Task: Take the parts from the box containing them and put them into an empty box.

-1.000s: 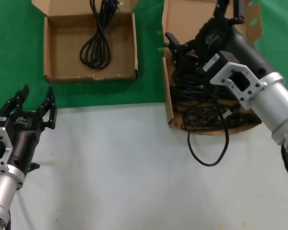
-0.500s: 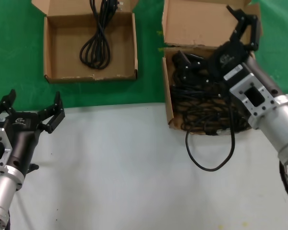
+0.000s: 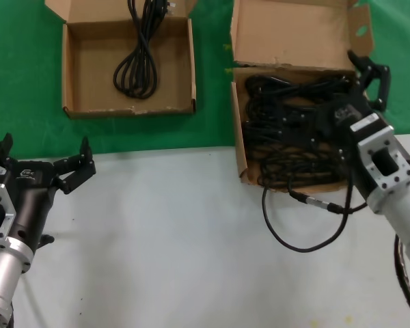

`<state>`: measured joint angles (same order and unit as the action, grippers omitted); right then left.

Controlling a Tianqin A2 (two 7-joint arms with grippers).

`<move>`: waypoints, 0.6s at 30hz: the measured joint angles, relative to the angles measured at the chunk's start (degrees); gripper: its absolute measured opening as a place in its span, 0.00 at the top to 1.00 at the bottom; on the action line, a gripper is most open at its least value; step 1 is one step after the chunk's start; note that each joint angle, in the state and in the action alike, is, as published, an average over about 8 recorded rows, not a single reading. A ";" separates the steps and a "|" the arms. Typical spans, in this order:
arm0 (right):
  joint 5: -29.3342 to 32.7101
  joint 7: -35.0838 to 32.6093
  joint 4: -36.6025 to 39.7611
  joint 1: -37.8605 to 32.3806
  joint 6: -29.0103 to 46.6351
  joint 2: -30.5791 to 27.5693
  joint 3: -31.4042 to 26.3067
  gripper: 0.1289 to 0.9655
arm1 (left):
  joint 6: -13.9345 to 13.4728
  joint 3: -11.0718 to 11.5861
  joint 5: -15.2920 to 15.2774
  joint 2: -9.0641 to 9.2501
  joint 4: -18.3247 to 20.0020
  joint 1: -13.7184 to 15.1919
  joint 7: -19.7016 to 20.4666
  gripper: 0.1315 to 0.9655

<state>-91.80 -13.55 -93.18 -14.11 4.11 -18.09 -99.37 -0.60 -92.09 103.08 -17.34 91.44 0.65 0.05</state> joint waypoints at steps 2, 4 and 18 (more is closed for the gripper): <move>-0.67 0.80 0.09 0.83 -0.24 0.05 0.45 0.00 | 0.03 0.02 0.00 0.01 0.01 -0.04 0.00 0.13; -1.32 1.58 0.18 1.65 -0.48 0.11 0.90 0.00 | 0.07 0.05 0.01 0.02 0.03 -0.08 -0.01 0.10; -5.94 7.08 0.79 7.39 -2.15 0.47 4.03 0.00 | 0.31 0.22 0.03 0.08 0.12 -0.34 -0.03 0.00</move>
<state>-97.73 -6.46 -92.39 -6.72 1.96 -17.62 -95.34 -0.28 -91.87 103.11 -17.26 91.56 0.31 0.02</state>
